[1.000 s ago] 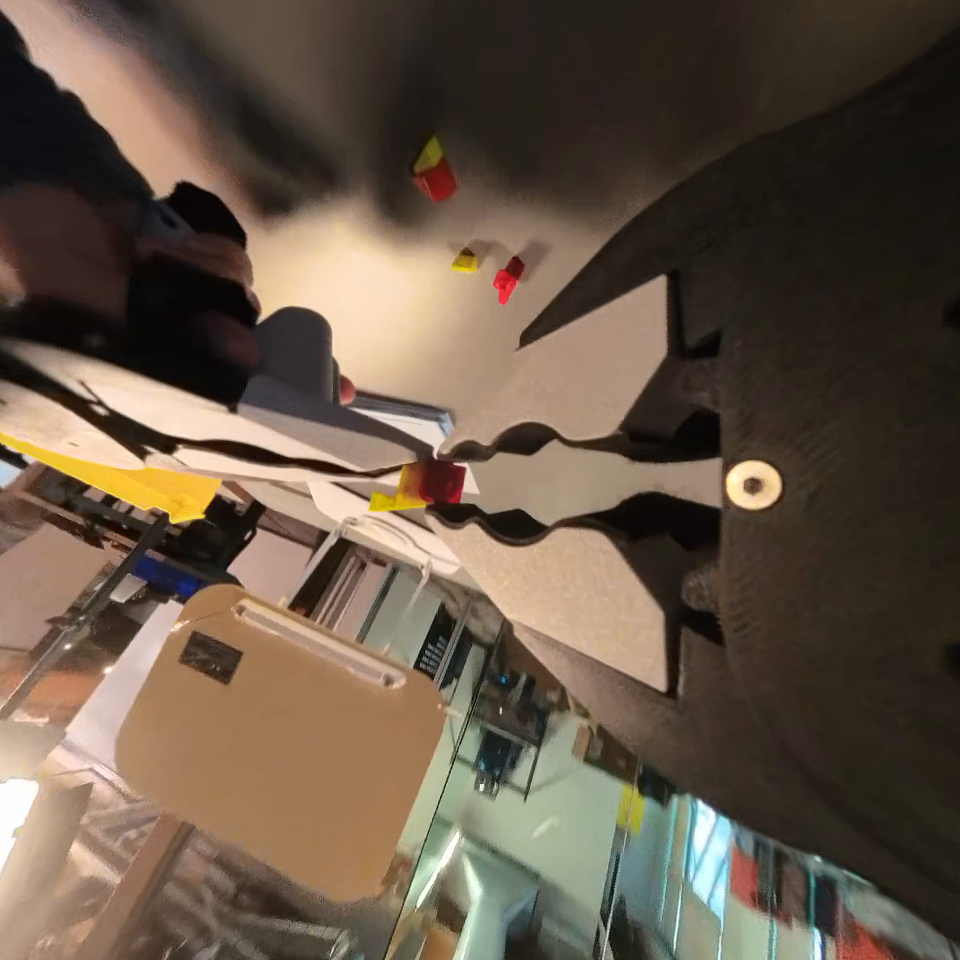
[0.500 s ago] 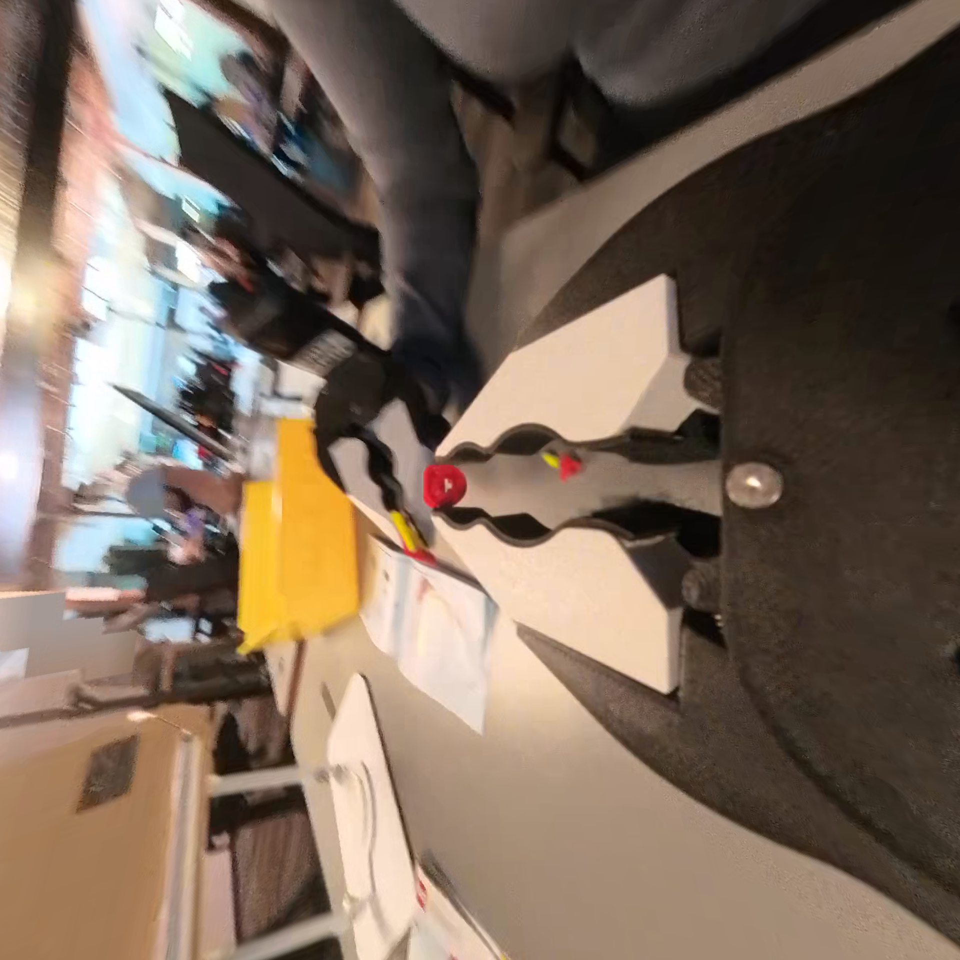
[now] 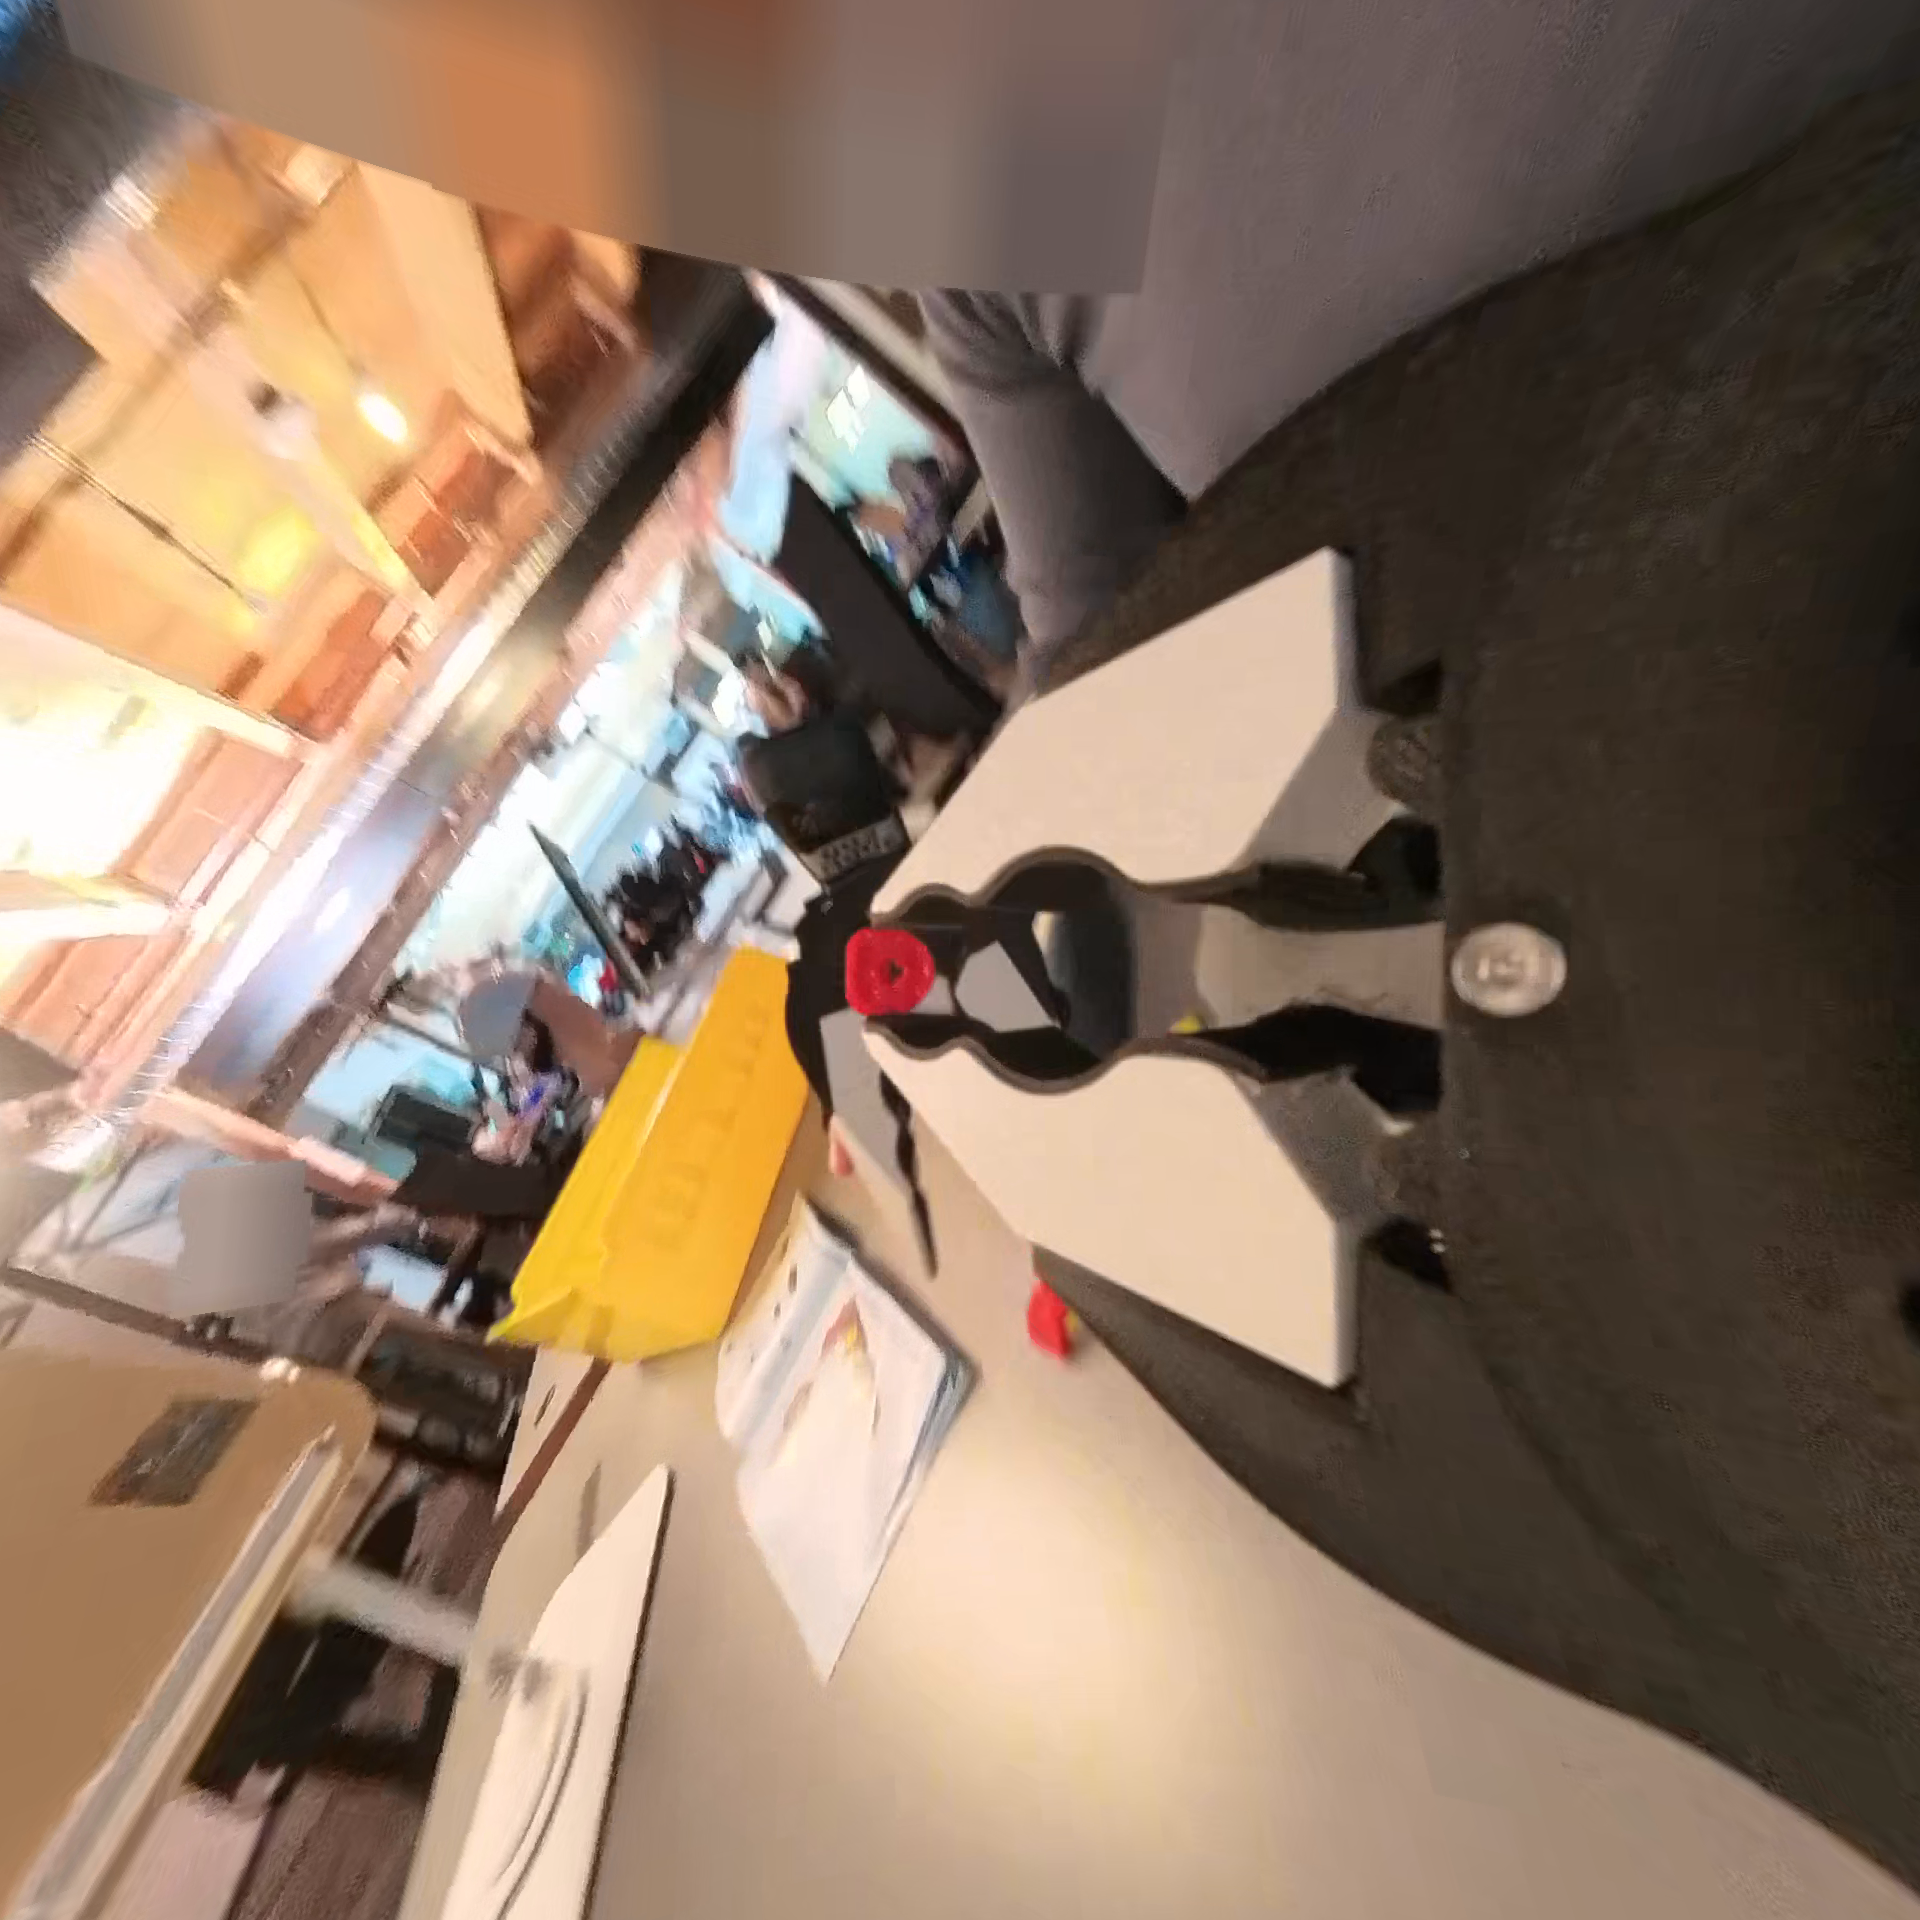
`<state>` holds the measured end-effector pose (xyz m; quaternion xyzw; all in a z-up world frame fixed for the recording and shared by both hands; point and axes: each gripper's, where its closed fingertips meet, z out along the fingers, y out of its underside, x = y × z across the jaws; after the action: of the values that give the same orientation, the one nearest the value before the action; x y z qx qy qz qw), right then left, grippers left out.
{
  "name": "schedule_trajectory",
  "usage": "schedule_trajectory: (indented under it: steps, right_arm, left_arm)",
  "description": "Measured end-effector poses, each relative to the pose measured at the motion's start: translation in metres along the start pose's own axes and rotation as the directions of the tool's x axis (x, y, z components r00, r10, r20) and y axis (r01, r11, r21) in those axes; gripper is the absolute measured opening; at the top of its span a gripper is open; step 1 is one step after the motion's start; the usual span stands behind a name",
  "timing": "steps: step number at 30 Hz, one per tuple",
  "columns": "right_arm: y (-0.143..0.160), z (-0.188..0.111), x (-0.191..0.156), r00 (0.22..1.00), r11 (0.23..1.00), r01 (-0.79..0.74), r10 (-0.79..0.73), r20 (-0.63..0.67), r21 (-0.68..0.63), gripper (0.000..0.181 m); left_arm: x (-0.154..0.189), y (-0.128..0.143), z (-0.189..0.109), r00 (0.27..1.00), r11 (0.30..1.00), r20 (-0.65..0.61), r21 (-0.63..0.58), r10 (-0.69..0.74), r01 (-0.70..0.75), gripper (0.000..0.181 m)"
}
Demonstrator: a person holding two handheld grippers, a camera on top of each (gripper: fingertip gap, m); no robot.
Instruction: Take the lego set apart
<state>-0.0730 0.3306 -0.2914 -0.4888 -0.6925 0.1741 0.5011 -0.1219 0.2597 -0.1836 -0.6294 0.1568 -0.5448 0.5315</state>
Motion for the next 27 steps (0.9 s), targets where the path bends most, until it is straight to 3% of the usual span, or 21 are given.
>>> schedule_trajectory:
  steps: [2, 4, 7, 11, 21, 27]
  right_arm:
    - [-0.031, -0.014, -0.001, 1.000, 0.986, 0.003, -0.003, -0.003, 0.169, 0.051]
    - [-0.064, -0.030, -0.002, 0.999, 0.941, 0.025, -0.014, -0.036, 0.337, 0.038]
    - [-0.092, -0.044, -0.007, 0.999, 0.890, 0.019, 0.000, -0.041, 0.456, 0.032]
    - [-0.096, -0.045, -0.011, 0.999, 0.886, 0.024, -0.007, -0.039, 0.463, 0.012]
    - [-0.090, -0.047, -0.018, 0.999, 0.892, -0.006, -0.017, 0.048, 0.451, 0.012]
    - [-0.087, -0.047, -0.019, 0.996, 0.902, 0.078, -0.085, -0.004, 0.424, 0.005]
  left_arm:
    - [0.002, 0.001, 0.010, 0.986, 0.990, -0.093, 0.013, -0.138, 0.140, 0.014]
    - [0.005, 0.011, 0.021, 0.954, 0.968, -0.165, -0.053, -0.250, 0.244, 0.014]
    - [0.005, 0.025, 0.036, 0.905, 0.930, -0.217, -0.130, -0.366, 0.344, 0.014]
    - [0.004, 0.033, 0.043, 0.874, 0.906, -0.240, -0.153, -0.423, 0.396, 0.014]
    - [0.004, 0.045, 0.044, 0.877, 0.899, -0.221, -0.212, -0.427, 0.384, 0.014]
    - [0.000, 0.048, 0.043, 0.876, 0.890, -0.198, -0.227, -0.440, 0.395, 0.014]
